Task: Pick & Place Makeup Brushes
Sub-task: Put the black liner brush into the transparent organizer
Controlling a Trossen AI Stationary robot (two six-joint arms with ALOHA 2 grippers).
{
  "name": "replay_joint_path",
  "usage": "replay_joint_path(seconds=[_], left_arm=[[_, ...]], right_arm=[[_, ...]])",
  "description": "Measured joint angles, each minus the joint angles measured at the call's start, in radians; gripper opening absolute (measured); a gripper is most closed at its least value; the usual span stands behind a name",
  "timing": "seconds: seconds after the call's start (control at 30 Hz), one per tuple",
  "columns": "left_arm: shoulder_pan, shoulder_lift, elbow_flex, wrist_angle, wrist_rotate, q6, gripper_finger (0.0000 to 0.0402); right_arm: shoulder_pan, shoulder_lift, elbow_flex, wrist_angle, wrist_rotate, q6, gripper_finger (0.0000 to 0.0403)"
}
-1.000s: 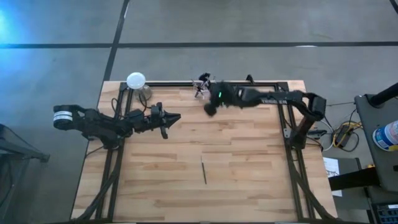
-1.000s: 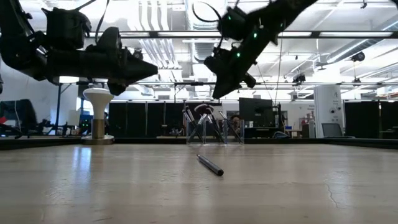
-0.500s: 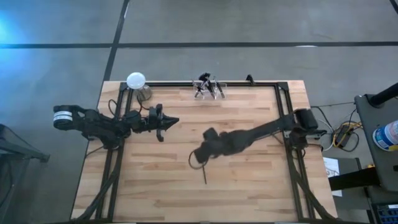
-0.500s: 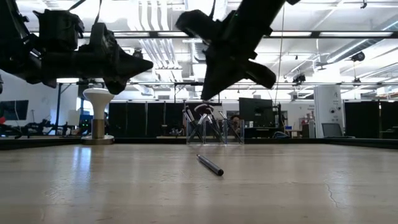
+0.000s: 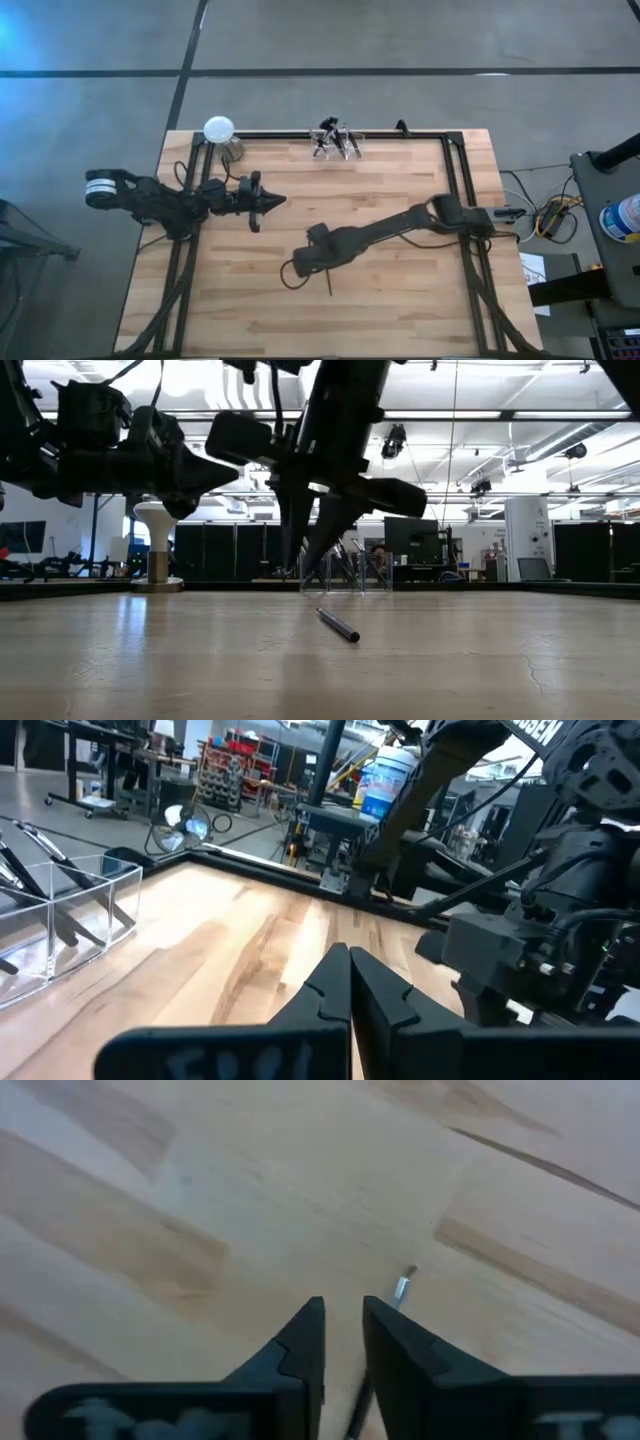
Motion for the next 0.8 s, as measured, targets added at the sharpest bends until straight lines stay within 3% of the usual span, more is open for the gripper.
replay_joint_path(seconds=[0.23,0.8], left_arm=[[0.001,-0.008,-0.021,0.003,0.008,0.006,0.0],[0.002,-0.011,-0.026,0.004,0.035,0.004,0.0]], right_arm=[[0.0,0.086,0.15,-0.154,-0.003,0.048,0.0099],[-0.022,0.134,0.13,-0.192,-0.019,0.108,0.0068]])
